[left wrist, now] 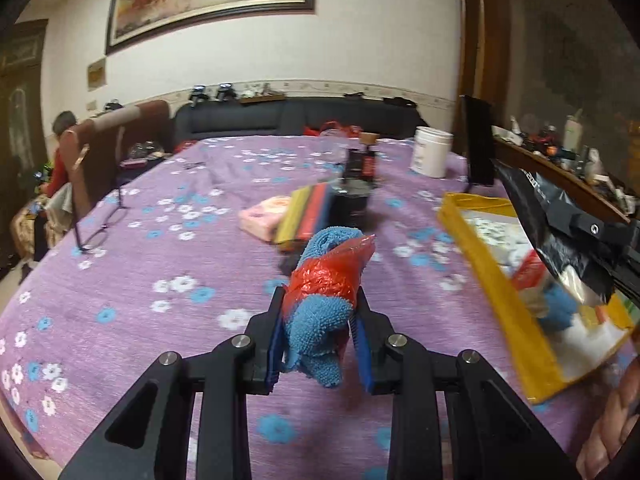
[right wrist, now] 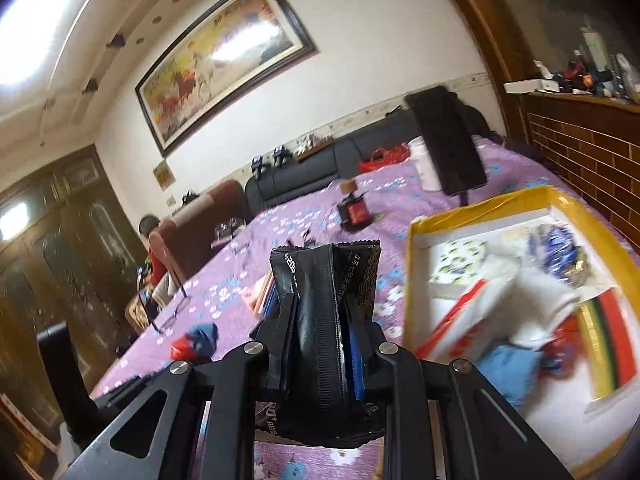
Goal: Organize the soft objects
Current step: 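Carry the blue cloth and black pouch toward the tray, then lower the blue cloth and black pouch into the tray with both grippers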
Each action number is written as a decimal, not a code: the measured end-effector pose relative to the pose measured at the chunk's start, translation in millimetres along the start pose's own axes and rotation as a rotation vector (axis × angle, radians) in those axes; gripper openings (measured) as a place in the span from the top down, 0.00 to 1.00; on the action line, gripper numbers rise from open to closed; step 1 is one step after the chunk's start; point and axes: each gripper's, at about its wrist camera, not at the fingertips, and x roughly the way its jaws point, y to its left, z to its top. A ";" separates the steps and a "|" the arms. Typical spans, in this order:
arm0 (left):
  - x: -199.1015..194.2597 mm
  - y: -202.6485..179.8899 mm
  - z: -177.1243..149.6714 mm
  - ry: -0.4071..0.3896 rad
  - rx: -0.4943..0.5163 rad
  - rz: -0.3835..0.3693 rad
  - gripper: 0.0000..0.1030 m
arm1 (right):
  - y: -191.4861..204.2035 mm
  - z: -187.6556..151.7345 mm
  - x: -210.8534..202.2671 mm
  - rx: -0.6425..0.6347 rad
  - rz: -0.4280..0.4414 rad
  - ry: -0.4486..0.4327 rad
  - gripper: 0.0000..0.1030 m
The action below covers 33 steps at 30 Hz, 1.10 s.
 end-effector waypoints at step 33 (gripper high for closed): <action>30.7 -170.6 4.8 0.183 0.194 -0.367 0.72 | -110.3 15.5 -72.5 0.142 -0.258 0.027 0.77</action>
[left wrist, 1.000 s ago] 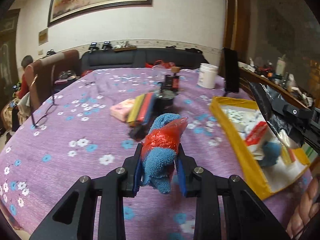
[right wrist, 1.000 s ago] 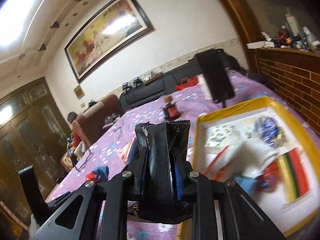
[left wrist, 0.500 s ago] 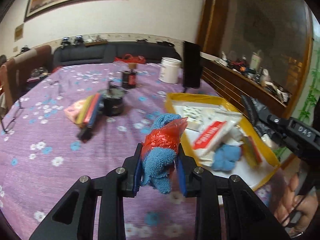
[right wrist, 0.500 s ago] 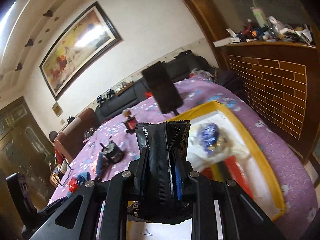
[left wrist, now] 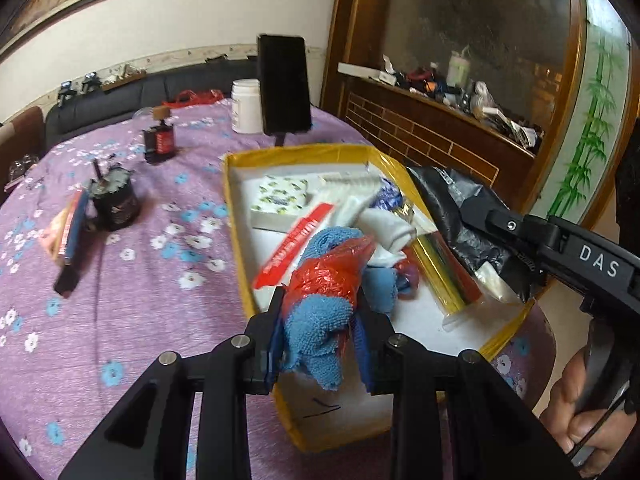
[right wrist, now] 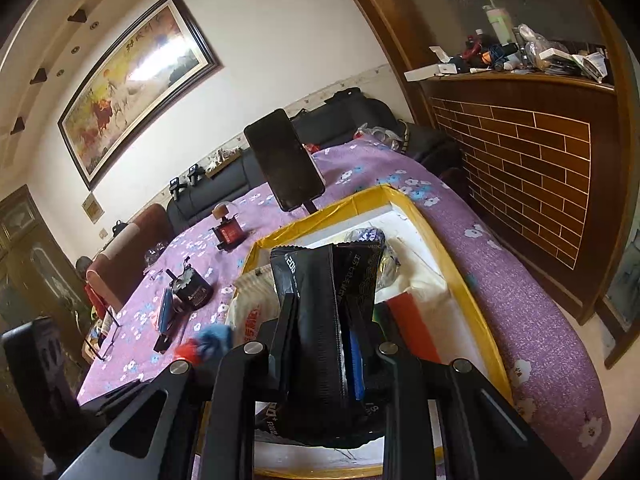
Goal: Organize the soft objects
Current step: 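Lower the blue cloth and black pouch into the tray with both grippers, then open both grippers to release the cloth and pouch in the tray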
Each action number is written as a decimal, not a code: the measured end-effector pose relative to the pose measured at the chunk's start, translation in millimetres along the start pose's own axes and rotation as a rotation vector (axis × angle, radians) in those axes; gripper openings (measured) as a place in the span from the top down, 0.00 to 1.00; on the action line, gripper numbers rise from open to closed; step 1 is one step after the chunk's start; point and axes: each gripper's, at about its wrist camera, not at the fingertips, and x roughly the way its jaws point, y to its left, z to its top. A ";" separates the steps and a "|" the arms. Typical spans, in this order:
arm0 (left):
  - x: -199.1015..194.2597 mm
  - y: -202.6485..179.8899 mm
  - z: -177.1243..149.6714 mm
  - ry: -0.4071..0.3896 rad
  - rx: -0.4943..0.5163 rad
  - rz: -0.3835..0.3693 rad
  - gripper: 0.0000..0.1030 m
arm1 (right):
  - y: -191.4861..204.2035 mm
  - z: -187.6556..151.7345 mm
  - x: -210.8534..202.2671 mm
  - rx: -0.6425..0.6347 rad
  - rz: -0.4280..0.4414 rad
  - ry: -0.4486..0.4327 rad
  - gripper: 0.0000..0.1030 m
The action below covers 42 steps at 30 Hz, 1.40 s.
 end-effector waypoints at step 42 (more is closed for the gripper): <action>41.9 -23.8 5.2 0.072 0.056 -0.088 0.49 | -14.2 -2.9 43.9 -0.016 -0.127 0.115 0.73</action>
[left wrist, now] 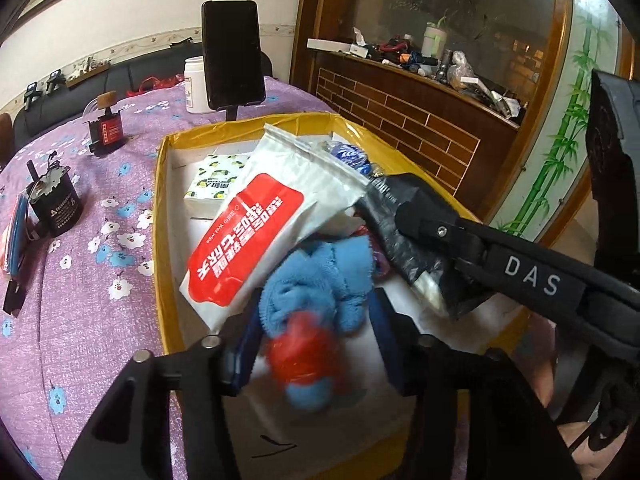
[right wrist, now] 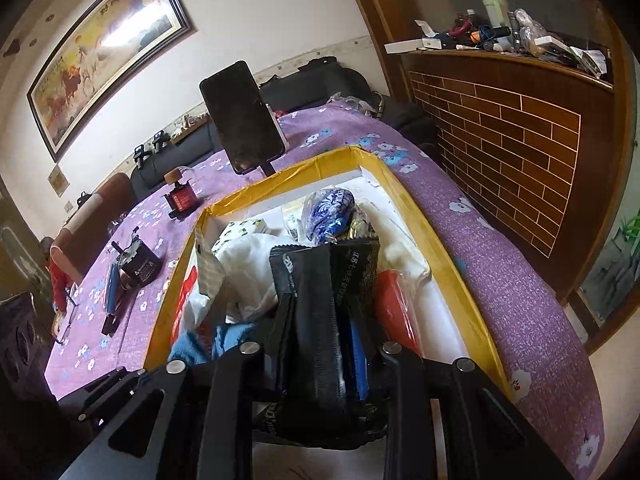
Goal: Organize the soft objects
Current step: 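Open both grippers to release the cloth and pouch in the tray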
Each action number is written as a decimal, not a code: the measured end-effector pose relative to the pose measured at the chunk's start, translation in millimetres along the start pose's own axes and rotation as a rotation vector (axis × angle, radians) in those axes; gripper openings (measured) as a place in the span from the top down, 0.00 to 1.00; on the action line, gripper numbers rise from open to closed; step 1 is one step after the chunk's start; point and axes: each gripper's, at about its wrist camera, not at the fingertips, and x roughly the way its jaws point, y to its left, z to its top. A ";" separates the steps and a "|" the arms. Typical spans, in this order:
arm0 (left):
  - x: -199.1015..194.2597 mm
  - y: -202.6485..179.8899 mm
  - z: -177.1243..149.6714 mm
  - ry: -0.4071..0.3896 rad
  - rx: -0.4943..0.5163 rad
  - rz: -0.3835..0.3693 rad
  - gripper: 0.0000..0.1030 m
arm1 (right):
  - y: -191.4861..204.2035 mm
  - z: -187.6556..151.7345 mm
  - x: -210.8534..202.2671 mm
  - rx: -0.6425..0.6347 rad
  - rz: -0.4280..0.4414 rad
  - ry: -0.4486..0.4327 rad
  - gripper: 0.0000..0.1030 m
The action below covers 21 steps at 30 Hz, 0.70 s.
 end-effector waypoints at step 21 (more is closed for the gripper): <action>-58.5 18.5 -10.0 -0.084 -0.017 -0.010 0.39 | 41.1 7.0 -48.6 -0.066 0.034 -0.116 0.54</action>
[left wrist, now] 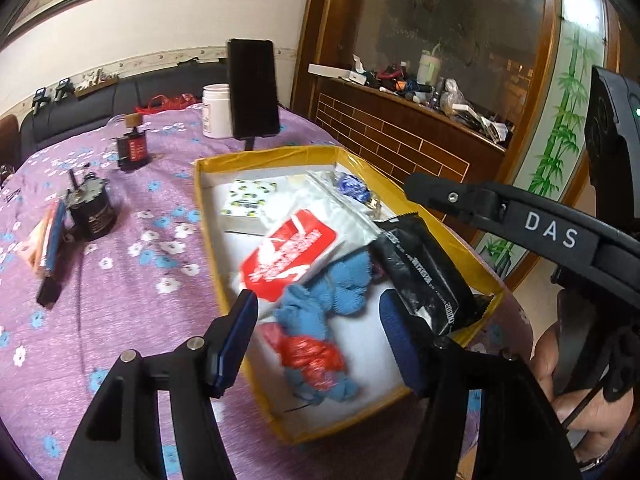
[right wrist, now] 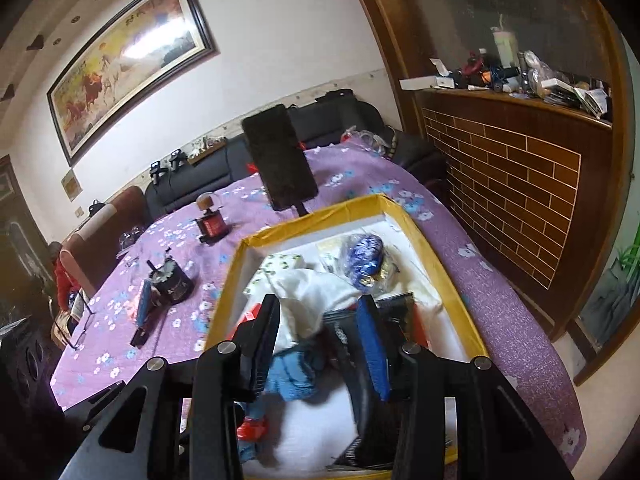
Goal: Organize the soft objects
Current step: 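Open both grippers to release the cloth and pouch in the tray, then withdraw both grippers from the tray back toward the remaining items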
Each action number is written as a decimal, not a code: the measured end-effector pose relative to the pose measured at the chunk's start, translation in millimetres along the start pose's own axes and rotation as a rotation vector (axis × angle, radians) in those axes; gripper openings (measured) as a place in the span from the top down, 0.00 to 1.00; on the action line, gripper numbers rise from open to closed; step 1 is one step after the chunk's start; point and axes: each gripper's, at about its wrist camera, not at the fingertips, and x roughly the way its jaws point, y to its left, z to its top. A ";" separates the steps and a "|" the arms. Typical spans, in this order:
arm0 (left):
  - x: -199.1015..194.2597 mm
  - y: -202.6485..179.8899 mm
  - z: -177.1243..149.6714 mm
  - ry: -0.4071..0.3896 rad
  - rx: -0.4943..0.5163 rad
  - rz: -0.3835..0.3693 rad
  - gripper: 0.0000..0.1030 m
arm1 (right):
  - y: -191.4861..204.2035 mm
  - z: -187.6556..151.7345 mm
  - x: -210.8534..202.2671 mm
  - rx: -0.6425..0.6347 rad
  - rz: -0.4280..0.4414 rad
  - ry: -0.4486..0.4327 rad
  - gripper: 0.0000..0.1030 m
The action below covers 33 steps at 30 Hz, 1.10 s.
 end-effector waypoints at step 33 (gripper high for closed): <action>-88.1 248.9 -56.0 -0.060 -0.363 0.456 0.38 | 213.4 -34.1 171.8 -0.145 0.366 0.410 0.51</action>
